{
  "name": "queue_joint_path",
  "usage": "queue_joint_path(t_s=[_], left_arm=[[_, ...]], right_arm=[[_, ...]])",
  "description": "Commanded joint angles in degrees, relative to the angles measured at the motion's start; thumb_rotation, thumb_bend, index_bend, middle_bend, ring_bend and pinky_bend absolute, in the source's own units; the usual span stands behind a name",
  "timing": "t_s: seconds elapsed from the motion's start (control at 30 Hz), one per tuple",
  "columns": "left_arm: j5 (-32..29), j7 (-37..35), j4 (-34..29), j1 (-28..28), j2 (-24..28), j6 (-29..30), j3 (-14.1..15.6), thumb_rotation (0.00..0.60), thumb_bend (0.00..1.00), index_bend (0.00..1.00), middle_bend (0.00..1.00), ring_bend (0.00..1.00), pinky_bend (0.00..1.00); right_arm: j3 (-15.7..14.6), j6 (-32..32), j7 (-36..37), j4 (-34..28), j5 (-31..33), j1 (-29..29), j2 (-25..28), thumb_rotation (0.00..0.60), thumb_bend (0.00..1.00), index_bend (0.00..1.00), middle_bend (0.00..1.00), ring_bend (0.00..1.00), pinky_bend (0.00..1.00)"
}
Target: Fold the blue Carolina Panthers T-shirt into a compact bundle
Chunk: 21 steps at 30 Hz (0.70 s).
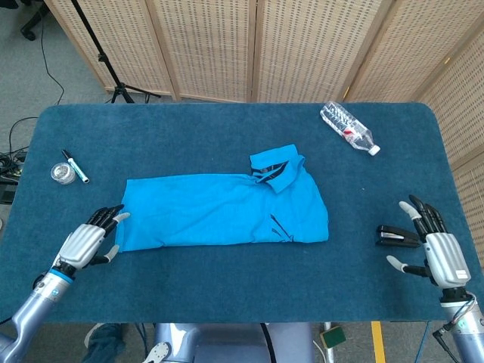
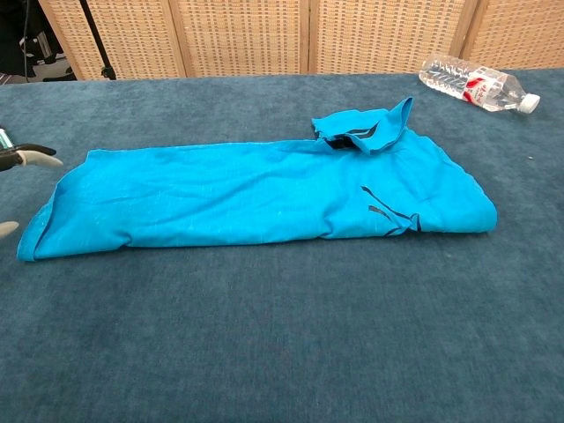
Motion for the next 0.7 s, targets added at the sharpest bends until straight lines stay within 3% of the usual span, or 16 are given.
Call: queue_joint_path(t_s=[0.03,0.13,0.43,0.7], left_arm=[[0.28,-1.48,2.5,0.74,-0.7,0.13,0.77,0.6,0.45,0.0,0.0,0.0,0.0],[1.37,-3.4,5.7,0.44,-1.99,-0.18,1.35,0.6,0.43,0.0,0.0,0.0,0.0],[4.41,-6.26,12.46,0.11,-5.3,0.54,3.08,0.6,0.21,0.0,0.0,0.0,0.0],[2.68,-6.59,16.85,0.29,-8.34,-0.03,1.64,0.6,0.21,0.0,0.0,0.0,0.0]], right_arm=[[-0.01,0.02,0.3,0.02,-0.34,-0.13,0.09,0.6,0.0,0.08,0.0,0.0,0.0],[-0.04,0.0,0.72,-0.02,-0.83,-0.25,0.18,0.6,0.0,0.08,0.0,0.0,0.0],[0.22,-0.38,1.31,-0.16,-1.09,-0.5,0.29,0.6,0.0,0.08,0.0,0.0,0.0],[0.58,-0.87,2.11,0.09,-0.92,-0.53,0.33,0.6,0.0,0.08,0.0,0.0,0.0]])
